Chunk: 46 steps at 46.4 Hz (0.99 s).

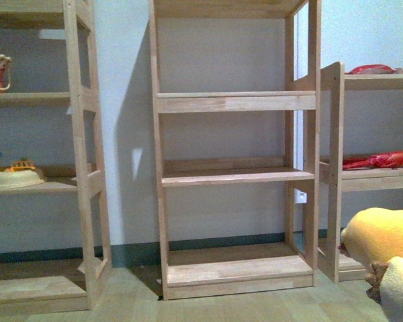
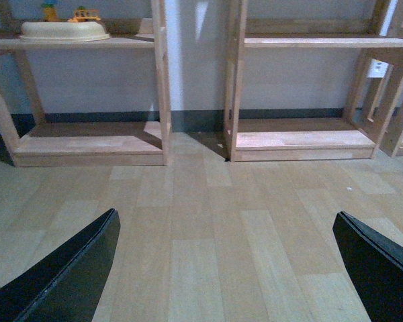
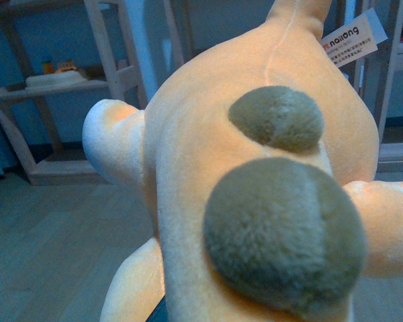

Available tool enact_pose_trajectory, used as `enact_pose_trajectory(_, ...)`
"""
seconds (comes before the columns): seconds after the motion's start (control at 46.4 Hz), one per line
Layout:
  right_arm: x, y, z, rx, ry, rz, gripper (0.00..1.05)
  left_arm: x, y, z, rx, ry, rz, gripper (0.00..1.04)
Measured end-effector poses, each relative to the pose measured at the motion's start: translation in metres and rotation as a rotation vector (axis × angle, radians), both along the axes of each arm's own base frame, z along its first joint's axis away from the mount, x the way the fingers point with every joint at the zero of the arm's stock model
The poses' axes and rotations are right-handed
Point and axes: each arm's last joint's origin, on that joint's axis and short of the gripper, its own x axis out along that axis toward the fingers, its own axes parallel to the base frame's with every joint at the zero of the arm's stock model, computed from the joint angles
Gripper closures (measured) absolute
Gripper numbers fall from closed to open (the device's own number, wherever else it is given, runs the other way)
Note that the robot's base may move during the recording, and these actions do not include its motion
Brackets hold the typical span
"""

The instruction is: Put away toys

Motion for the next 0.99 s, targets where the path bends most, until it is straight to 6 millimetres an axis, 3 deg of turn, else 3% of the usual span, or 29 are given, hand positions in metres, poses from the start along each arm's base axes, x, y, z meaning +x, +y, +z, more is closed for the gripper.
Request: enact_pose_trajectory(0.992,-0.0001,0.0004,0.0,-0.001,0.0,0.006,0.97,0.0,0.0001,0.0,0.0,0.0,0.003,0.06)
